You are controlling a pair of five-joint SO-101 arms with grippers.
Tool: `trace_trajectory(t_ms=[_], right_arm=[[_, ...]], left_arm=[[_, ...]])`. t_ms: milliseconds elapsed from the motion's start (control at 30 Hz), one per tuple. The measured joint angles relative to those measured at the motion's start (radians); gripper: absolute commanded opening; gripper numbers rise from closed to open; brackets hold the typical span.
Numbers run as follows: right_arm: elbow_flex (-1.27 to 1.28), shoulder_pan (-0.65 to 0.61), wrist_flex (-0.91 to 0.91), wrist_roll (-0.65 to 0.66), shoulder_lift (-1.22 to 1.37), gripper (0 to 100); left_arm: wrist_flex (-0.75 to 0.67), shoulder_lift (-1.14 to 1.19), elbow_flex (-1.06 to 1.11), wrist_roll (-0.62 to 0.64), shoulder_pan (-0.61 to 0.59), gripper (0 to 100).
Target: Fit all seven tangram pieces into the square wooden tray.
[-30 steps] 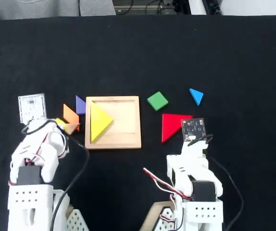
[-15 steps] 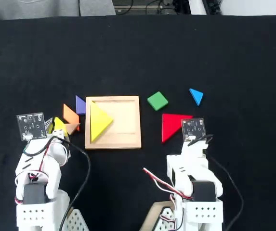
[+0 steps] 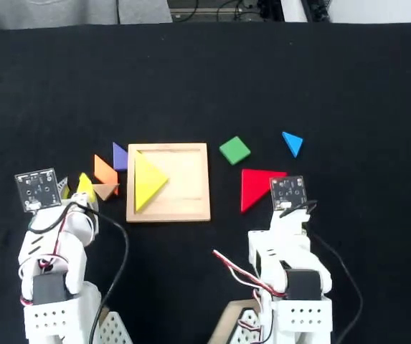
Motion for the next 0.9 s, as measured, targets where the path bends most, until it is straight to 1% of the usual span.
trace_trajectory(t_ms=[233,367,567,767,900], right_arm=[[0.000,0.000,0.000,0.000,0.000,1.3],[0.000,0.000,0.000,0.000,0.000,1.4],[0.000,0.000,0.000,0.000,0.000,1.3],[0.000,0.000,0.000,0.000,0.000,1.5],[0.000,0.000,-0.005,0.000,0.000,1.5]], left_arm=[[-0.025,0.000,0.002,-0.003,-0.002,14],[-0.023,0.000,0.002,-0.054,0.017,14],[0.044,0.000,0.002,-0.094,0.063,14],[0.054,0.000,-0.002,-0.095,0.078,14],[0.109,0.063,-0.018,-0.095,0.120,14]])
